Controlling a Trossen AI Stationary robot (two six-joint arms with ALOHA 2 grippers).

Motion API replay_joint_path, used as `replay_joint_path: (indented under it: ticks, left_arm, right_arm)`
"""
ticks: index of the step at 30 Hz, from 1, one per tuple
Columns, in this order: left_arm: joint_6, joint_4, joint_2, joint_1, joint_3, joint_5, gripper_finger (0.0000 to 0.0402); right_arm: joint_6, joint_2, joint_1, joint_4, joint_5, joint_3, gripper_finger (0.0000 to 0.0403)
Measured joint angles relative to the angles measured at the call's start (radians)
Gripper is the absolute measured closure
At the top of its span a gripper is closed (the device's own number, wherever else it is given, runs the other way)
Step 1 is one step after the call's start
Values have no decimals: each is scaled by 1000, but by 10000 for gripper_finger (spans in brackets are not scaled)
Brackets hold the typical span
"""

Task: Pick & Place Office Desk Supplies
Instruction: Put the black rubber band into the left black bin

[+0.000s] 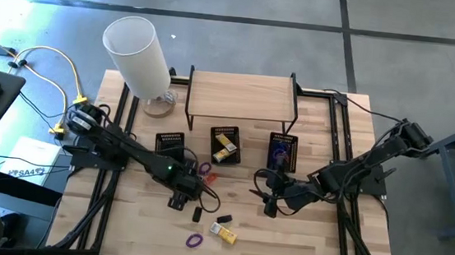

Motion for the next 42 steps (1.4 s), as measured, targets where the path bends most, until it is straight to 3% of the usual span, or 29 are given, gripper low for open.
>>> replay_joint_path:
  ticks: [11, 26, 34, 42]
  left_arm:
    - [-57, 8, 30, -3, 3, 15, 151]
    - [-45, 18, 34, 10, 8, 42, 301]
    - [-57, 29, 3, 14, 51, 0, 386]
    - [-190, 9, -75, -27, 129, 12, 397]
  right_arm:
    - [0, 0, 0, 4, 0, 0, 165]
    - [0, 0, 0, 4, 1, 0, 165]
    - [0, 0, 0, 4, 1, 0, 165]
    - [-1, 25, 0, 4, 0, -1, 165]
